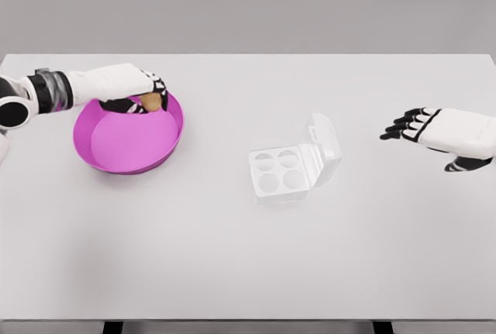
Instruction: Pack egg into the box and close the box lid
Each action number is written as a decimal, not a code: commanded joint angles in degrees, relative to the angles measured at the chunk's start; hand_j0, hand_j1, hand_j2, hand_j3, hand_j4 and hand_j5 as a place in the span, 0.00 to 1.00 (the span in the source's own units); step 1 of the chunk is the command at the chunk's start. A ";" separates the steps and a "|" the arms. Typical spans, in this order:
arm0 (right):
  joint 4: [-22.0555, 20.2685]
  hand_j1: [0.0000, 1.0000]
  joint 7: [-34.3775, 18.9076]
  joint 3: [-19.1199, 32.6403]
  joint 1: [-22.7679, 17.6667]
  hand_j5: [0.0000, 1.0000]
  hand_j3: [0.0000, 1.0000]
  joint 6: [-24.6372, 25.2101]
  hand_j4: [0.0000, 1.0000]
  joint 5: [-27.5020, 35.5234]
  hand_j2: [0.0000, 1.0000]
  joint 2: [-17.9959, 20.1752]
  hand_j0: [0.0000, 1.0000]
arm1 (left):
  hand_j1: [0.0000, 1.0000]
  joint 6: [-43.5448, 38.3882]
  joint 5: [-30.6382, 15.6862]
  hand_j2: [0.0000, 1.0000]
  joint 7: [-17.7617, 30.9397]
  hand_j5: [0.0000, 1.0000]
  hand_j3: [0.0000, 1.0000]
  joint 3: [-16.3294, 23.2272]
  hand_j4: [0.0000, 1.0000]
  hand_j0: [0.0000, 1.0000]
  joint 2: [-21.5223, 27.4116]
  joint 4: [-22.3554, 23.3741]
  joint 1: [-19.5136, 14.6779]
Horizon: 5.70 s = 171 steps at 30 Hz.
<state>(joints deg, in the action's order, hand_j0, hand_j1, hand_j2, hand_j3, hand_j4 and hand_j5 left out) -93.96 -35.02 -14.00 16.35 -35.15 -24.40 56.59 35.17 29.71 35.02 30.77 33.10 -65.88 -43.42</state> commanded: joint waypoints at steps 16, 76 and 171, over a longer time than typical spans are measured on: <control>8.97 1.00 0.02 4.60 3.87 1.00 1.00 0.15 1.00 1.63 1.00 -1.49 1.00 | 0.44 -0.17 -7.38 0.44 -0.02 0.44 0.44 0.08 0.44 0.44 1.44 -12.34 2.72; 1.33 1.00 0.02 7.67 -7.38 1.00 1.00 0.15 1.00 5.85 1.00 9.94 1.00 | 0.36 -0.17 -2.55 0.36 -0.02 0.36 0.36 4.65 0.36 0.36 -11.21 -20.34 10.11; -6.50 1.00 0.02 -9.90 5.54 1.00 1.00 0.15 1.00 -0.48 1.00 -5.44 1.00 | 1.00 -0.17 -49.13 1.00 -0.02 1.00 1.00 -12.49 1.00 1.00 22.01 -20.69 27.42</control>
<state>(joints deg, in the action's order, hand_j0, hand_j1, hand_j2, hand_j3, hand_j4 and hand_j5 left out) -100.38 -35.02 -23.83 21.97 -35.12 -25.09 52.31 35.14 -18.96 35.02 18.41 55.06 -86.58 -16.00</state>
